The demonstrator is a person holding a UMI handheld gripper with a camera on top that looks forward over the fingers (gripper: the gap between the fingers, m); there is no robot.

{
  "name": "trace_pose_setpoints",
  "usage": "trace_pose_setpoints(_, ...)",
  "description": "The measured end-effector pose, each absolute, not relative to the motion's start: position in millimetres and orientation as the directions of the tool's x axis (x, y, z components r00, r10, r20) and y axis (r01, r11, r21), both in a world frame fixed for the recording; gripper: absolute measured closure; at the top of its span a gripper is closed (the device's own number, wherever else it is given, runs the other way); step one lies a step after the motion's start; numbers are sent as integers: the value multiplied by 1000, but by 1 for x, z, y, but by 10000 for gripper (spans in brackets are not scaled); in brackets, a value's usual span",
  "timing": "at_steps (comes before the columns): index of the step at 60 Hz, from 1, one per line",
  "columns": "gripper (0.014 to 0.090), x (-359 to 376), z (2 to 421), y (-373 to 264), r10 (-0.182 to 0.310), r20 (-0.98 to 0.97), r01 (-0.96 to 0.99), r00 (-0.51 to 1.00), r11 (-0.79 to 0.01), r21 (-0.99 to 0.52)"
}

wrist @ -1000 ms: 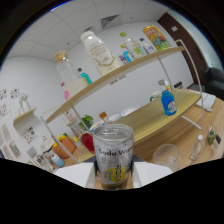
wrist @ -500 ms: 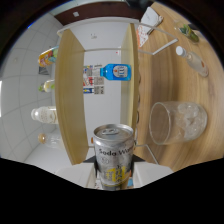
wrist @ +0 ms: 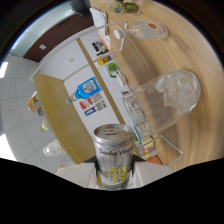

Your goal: Make me a cup of Mojito.

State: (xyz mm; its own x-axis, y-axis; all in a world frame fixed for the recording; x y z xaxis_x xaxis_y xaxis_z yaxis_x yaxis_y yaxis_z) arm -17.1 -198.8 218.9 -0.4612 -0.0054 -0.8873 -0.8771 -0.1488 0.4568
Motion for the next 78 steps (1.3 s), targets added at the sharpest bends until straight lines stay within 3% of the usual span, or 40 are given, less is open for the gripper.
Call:
trace_pose_setpoints(9,532,-23,226,-202,-17,-964,-951,-264,-164,263)
trace_pose_setpoints(19,530,-32,249,-206,8,-973,-954,232,-192,-229)
trace_pose_setpoints(28,530,-46,261,-207,27,-741,-728,671,-164,-665)
trace_pose_setpoints(37,530,-63,235,-203,-8,-418,-414,909,-156,-897)
trace_pose_setpoints(48,530,-85,168,-195,1,-154,-150,988,-220,-964)
trace_pose_setpoints(66,533,-93,92,-191,34,-98,-81,995,-325,-942)
trace_pose_setpoints(78,526,-96,77,-195,53,-83,-60,995,-346,-936)
